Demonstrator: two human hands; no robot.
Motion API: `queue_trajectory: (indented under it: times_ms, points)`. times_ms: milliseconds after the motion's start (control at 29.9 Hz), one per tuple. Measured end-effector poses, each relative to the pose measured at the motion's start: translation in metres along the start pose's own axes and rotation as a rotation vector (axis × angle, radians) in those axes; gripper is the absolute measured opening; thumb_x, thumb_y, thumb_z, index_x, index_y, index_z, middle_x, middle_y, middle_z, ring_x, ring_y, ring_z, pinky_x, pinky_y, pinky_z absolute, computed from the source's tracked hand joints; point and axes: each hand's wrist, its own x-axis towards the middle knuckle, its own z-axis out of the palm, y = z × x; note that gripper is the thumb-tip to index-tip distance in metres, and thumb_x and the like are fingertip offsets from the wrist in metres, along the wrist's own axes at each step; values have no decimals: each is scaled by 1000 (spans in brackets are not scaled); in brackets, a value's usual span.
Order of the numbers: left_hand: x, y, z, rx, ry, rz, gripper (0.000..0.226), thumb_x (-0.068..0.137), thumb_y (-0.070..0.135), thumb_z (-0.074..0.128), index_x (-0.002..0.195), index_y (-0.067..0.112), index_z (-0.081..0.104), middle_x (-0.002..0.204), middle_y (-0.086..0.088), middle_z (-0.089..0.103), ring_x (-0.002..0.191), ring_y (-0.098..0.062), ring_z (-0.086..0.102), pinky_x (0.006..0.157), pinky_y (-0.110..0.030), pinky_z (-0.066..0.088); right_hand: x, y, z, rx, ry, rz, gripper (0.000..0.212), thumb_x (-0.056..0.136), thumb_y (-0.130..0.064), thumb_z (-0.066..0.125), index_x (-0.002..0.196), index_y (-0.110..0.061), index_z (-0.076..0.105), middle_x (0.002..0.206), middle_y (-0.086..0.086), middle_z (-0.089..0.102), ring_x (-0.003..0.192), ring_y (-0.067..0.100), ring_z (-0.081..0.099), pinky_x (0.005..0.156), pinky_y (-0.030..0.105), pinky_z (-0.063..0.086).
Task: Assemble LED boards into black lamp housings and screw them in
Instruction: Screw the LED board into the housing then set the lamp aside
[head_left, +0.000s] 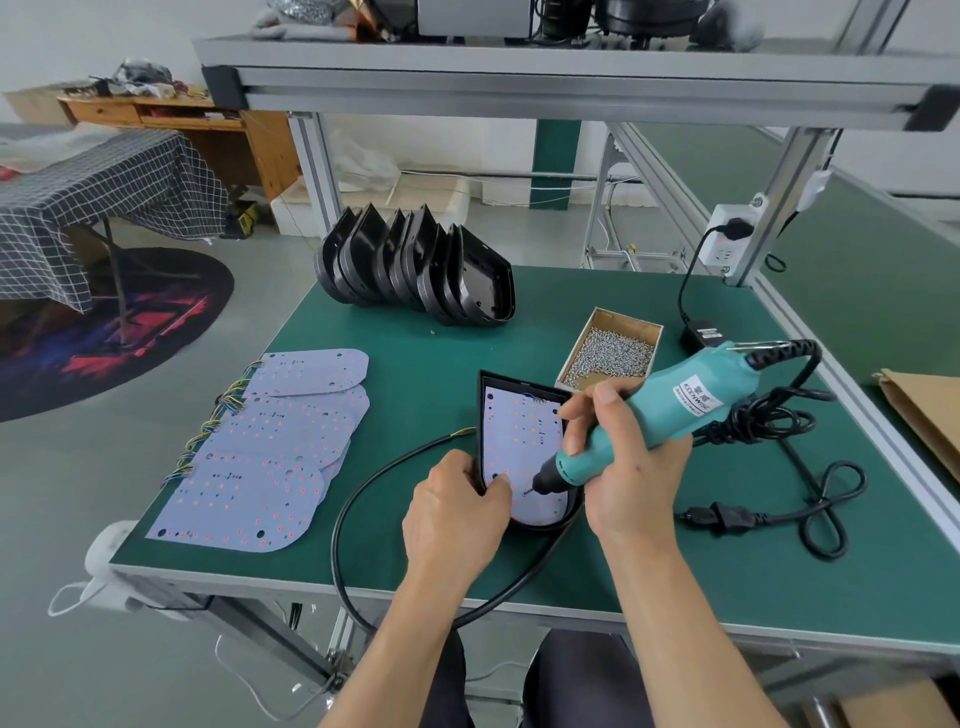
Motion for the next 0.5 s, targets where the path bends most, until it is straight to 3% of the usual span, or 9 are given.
queue_trajectory:
  times_ms: [201, 335, 435, 502]
  points:
    - [0, -1, 0, -30, 9, 27, 36, 88, 47, 65, 70, 23, 44, 64, 8, 49, 62, -15, 48, 57, -32, 35, 19, -27, -2, 105, 109, -50, 15, 90, -17, 66, 76, -22, 63, 71, 11, 66, 48, 22, 48, 56, 27, 44]
    - [-3, -2, -8, -49, -9, 64, 51, 81, 72, 64, 74, 21, 58, 65, 9, 59, 71, -20, 58, 63, -33, 42, 25, -26, -29, 285, 243, 133, 20, 96, -19, 61, 76, -17, 63, 73, 6, 62, 50, 16, 45, 53, 25, 40]
    - [-1, 4, -19, 57, 120, 104, 48, 82, 75, 58, 88, 28, 63, 73, 14, 64, 82, -19, 62, 73, -34, 45, 23, -15, -57, 418, 319, 262, 23, 101, -28, 58, 80, -19, 62, 76, 1, 58, 54, 11, 42, 55, 21, 37]
    - [5, 15, -26, 22, 226, 227, 32, 88, 61, 63, 89, 29, 61, 71, 14, 61, 76, -13, 60, 68, -32, 42, 20, -7, -71, 442, 344, 298, 22, 102, -28, 57, 82, -18, 60, 77, 1, 56, 54, 10, 41, 53, 20, 37]
